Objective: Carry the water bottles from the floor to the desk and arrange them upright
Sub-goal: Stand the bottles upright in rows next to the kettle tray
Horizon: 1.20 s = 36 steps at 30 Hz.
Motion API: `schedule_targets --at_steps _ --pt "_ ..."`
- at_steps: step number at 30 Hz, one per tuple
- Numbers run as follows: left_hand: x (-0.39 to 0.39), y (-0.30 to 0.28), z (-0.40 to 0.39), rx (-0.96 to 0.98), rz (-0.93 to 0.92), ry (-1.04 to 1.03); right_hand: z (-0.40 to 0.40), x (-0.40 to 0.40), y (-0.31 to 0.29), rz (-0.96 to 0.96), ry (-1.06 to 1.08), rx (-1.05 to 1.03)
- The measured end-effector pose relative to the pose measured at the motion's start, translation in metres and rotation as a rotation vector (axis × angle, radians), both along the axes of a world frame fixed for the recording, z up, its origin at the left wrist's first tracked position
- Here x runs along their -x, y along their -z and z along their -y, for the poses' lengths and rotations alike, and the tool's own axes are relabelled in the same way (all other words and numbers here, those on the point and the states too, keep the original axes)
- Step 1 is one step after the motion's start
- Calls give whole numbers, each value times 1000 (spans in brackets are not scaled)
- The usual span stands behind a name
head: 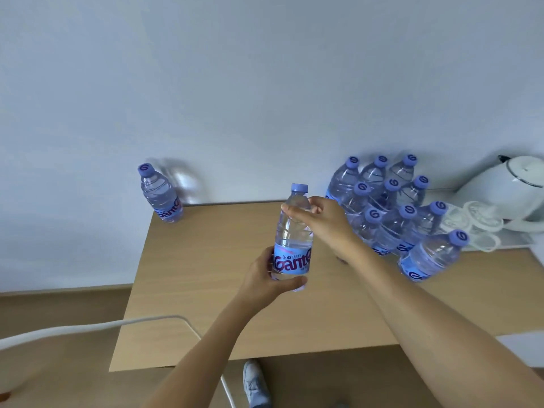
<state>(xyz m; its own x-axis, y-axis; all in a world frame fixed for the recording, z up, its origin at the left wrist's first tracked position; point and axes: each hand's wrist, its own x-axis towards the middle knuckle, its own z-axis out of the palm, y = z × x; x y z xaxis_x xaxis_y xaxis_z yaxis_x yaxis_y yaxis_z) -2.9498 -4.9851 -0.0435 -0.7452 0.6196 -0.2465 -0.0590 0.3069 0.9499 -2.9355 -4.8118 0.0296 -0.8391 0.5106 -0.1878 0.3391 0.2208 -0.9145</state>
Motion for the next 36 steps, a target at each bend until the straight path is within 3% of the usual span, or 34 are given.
schedule_targets --at_steps 17,25,36 --pt "-168 25 -119 -5 4 -43 -103 -170 21 -18 -46 -85" --pt "-168 44 -159 93 -108 -20 -128 -194 47 3 -4 -69" --pt "-153 66 -196 50 -115 -90 -144 -191 61 -24 38 -53"
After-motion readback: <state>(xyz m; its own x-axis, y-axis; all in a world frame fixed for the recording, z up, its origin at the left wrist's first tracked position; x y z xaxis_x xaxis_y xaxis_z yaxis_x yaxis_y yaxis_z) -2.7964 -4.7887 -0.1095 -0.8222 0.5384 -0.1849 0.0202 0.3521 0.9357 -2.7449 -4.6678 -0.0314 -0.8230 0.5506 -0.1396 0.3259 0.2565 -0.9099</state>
